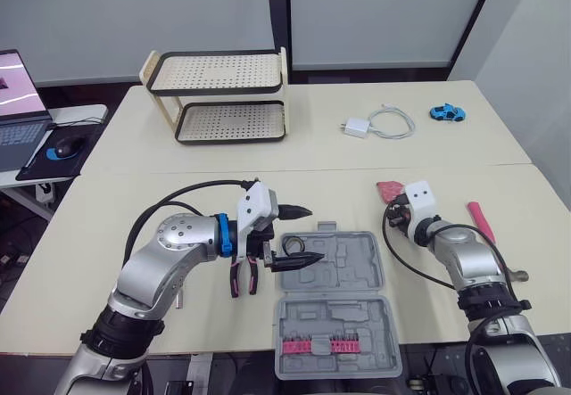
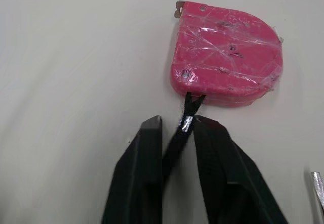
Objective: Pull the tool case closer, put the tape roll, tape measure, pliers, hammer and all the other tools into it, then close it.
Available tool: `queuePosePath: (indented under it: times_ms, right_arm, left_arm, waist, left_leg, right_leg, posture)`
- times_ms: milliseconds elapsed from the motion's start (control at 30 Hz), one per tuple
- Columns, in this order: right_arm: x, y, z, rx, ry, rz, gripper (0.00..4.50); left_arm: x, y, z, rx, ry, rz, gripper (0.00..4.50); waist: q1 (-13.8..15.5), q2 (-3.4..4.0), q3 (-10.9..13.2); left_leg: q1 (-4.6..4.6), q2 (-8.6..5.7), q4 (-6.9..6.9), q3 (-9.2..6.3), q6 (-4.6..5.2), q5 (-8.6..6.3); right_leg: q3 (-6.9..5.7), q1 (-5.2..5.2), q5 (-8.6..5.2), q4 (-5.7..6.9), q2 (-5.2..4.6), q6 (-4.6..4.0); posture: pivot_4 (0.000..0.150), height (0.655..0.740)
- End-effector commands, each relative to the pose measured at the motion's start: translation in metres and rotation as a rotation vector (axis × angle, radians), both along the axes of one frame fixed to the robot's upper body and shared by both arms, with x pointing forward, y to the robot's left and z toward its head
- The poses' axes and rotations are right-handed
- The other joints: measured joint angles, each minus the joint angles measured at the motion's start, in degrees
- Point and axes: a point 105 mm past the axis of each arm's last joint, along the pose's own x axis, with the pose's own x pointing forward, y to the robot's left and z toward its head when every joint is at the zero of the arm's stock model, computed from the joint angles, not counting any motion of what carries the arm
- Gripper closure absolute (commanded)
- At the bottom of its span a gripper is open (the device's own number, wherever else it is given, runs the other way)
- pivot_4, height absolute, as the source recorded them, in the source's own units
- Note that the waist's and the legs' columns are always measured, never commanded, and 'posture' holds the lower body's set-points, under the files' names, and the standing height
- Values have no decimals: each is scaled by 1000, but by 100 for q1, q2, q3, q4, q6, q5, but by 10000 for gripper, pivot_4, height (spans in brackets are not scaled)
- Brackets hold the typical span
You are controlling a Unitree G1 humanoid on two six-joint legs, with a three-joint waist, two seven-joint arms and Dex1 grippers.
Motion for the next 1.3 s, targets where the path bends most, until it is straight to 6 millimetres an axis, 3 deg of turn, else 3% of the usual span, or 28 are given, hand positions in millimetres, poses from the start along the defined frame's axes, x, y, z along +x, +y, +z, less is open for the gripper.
queuePosePath:
  times_ms: [33, 200, 333, 933, 1300]
  right_arm:
    - [3, -5, 6, 25, -16, -31, 44736]
    - [-4, -7, 8, 45, -12, -39, 44736]
    - [-21, -12, 12, 48, -12, -35, 44736]
    - [-139, -27, 1, 38, 151, -43, 44736]
    - [-198, -11, -14, 84, 294, -32, 44736]
  left_arm:
    - [-7, 2, 14, -47, -53, -33, 0]
    - [-11, 8, 10, -62, -69, -46, 0]
    - [-13, 13, 3, -24, -79, -54, 0]
    - [-35, 19, -21, 65, -54, -199, 0]
    - [-53, 17, -26, 76, -25, -263, 0]
  waist:
    - [1, 0, 0]
    - [5, 1, -1]
    - [19, 1, -1]
    - [29, 8, -4]
    - [31, 10, -5]
  left_leg:
    - [0, 0, 0, 0, 0, 0]
    - [0, 1, 0, -1, 0, 0]
    - [-2, 0, -1, -4, 0, 0]
    - [1, 2, -4, -8, 24, -13]
    - [2, 2, -4, -9, 26, -14]
  right_leg:
    - [0, 0, 0, 0, 0, 0]
    - [0, -1, 0, 0, 0, 0]
    - [-1, -1, 0, -1, 0, 0]
    - [-1, 3, -1, -2, 3, 0]
    - [-1, 6, -2, -3, 3, 0]
  posture:
    - [1500, 7400]
    - [1500, 7400]
    - [1500, 7400]
    - [1500, 7400]
    - [1500, 7400]
